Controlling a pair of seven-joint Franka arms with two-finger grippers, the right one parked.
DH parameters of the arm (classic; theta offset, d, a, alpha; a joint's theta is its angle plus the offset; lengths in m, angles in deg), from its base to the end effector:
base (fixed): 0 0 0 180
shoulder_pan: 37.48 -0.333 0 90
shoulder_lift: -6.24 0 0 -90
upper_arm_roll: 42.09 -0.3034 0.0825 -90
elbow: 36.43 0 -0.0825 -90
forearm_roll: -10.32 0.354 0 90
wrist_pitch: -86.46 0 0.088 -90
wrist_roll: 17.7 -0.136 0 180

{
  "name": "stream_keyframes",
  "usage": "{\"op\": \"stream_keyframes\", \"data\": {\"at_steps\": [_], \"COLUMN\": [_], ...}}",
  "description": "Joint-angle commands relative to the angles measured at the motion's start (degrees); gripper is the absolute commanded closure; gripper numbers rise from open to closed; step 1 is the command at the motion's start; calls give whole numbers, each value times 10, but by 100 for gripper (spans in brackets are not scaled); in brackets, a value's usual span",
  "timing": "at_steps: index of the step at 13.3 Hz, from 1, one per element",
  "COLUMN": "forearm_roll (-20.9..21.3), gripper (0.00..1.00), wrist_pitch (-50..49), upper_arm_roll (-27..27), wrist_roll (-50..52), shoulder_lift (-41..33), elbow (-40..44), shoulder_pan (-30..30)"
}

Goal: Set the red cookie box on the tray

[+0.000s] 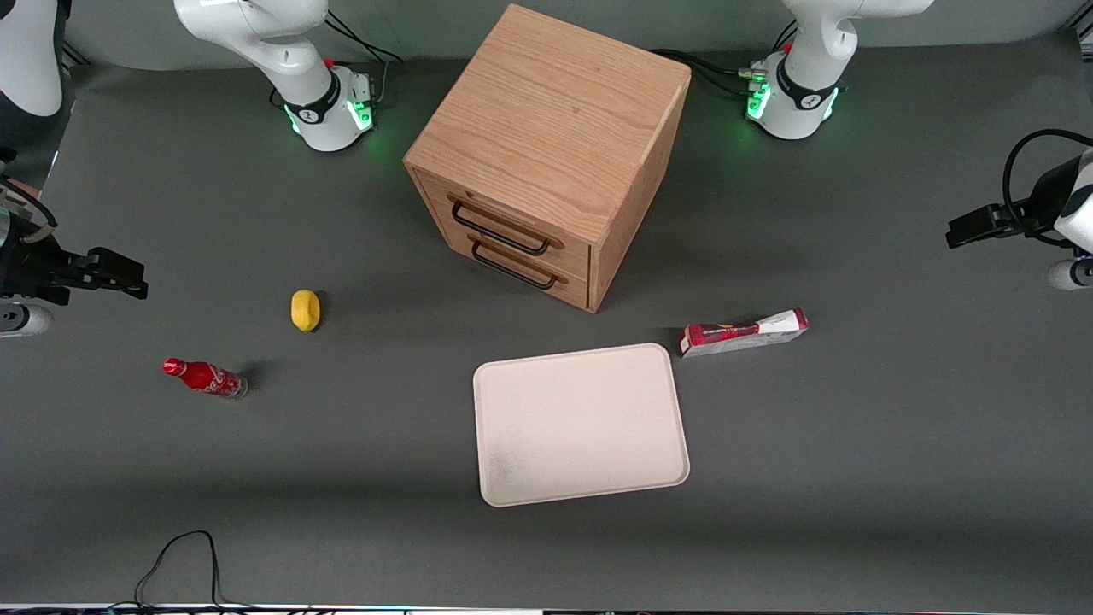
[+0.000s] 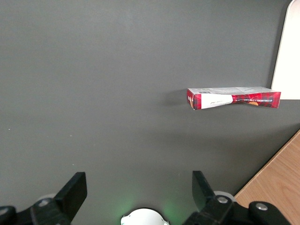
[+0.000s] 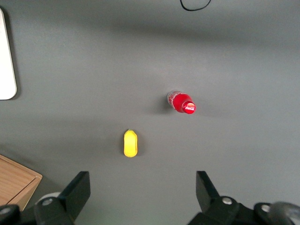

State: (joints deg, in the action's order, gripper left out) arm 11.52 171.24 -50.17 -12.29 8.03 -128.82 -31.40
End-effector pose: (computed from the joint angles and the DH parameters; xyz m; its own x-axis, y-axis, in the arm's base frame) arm 0.5152 0.0200 0.5418 0.9784 0.1310 -0.1599 0.1261 -0.9912 -0.0405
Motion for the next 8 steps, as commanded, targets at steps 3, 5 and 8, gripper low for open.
{"op": "stream_keyframes", "data": {"at_steps": [3,5,8], "forearm_roll": [-5,-1,-2], "gripper": [0,0,0], "wrist_pitch": [13,15,7], "upper_arm_roll": [2,4,6], "wrist_roll": [-16,-20,-180], "shoulder_lift": [0,0,20], "elbow": [-6,-11,-10], "shoulder_pan": [-5,3,14]}}
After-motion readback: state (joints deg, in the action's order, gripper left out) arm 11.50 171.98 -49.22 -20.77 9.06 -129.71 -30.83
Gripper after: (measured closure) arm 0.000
